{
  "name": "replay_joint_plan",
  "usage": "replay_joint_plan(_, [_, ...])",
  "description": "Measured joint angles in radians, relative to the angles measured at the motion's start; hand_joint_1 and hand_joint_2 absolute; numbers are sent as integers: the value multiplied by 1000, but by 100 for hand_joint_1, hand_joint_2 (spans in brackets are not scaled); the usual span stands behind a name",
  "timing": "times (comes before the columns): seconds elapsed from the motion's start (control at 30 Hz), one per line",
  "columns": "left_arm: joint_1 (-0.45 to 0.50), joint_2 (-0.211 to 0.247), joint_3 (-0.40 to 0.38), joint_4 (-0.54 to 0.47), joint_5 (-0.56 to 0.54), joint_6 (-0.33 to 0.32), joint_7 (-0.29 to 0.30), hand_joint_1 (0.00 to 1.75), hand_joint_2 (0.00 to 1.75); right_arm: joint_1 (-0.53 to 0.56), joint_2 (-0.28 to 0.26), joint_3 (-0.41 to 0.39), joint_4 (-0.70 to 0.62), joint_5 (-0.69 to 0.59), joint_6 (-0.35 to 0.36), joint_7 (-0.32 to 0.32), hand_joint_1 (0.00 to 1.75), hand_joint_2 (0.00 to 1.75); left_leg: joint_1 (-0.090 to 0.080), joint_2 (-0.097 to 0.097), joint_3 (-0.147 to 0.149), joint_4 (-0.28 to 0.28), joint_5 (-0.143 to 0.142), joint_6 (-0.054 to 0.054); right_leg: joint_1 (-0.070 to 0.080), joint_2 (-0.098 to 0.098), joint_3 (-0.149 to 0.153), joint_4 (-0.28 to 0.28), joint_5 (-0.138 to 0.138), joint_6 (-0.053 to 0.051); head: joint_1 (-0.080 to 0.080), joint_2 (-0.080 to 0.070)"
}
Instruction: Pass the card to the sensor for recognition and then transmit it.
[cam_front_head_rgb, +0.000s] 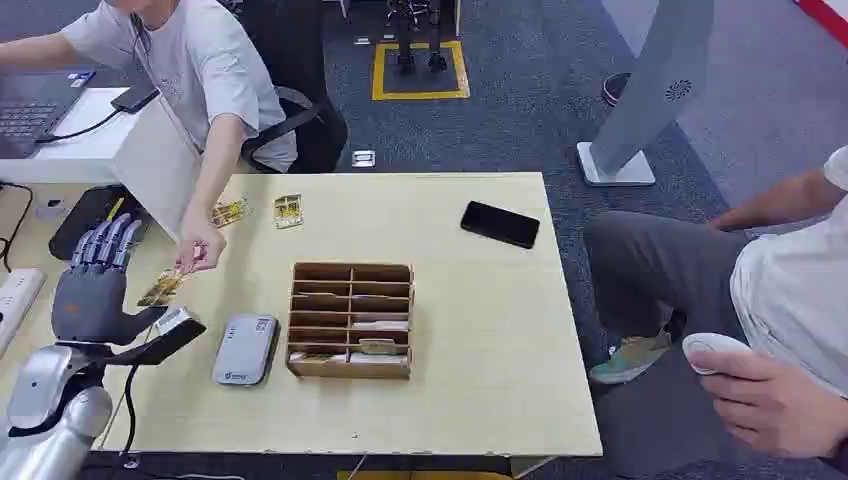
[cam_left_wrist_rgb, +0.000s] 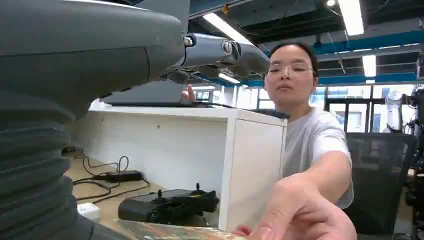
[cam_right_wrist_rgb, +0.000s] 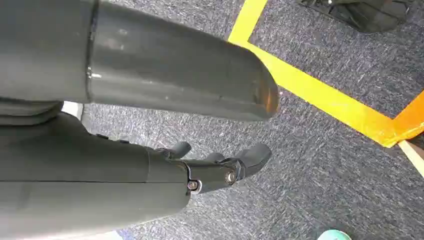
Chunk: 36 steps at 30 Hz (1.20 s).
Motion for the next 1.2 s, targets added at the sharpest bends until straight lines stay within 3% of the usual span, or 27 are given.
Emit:
replay_joint_plan(0.03, [0, 0, 0, 0, 1, 0, 0, 175, 175, 0, 0, 0, 0, 0, 0, 0, 0, 0, 0, 0, 0, 0, 0, 0, 0, 0, 0, 0, 0, 0, 0, 0])
replay_joint_plan(0.53, [0, 2, 0, 0, 52, -24, -23, 175, 175, 0, 0, 9, 0, 0, -5, -3, 0, 0, 0, 0, 0, 0, 0, 0, 0, 0, 0, 0, 0, 0, 0, 0])
replay_joint_plan(0.87, [11, -9, 6, -8, 210, -75, -92, 175, 175, 0, 0, 9, 0, 0, -4, -5, 0, 0, 0, 0, 0, 0, 0, 0, 0, 0, 0, 0, 0, 0, 0, 0])
replay_joint_plan(0.97, [11, -30, 21, -15, 338, -180, -98, 175, 175, 0, 0, 9, 0, 0, -5, -3, 0, 0, 0, 0, 0, 0, 0, 0, 0, 0, 0, 0, 0, 0, 0, 0])
replay_joint_plan(1.13, [20, -86, 45, -41, 695, -477, -59, 175, 175, 2, 0, 8, 0, -2, -11, 5, 0, 0, 0, 0, 0, 0, 0, 0, 0, 0, 0, 0, 0, 0, 0, 0])
replay_joint_plan(1.2, [40, -101, 52, -63, 790, -547, -41, 175, 175, 5, 0, 7, 0, -2, -18, 5, 0, 0, 0, 0, 0, 0, 0, 0, 0, 0, 0, 0, 0, 0, 0, 0])
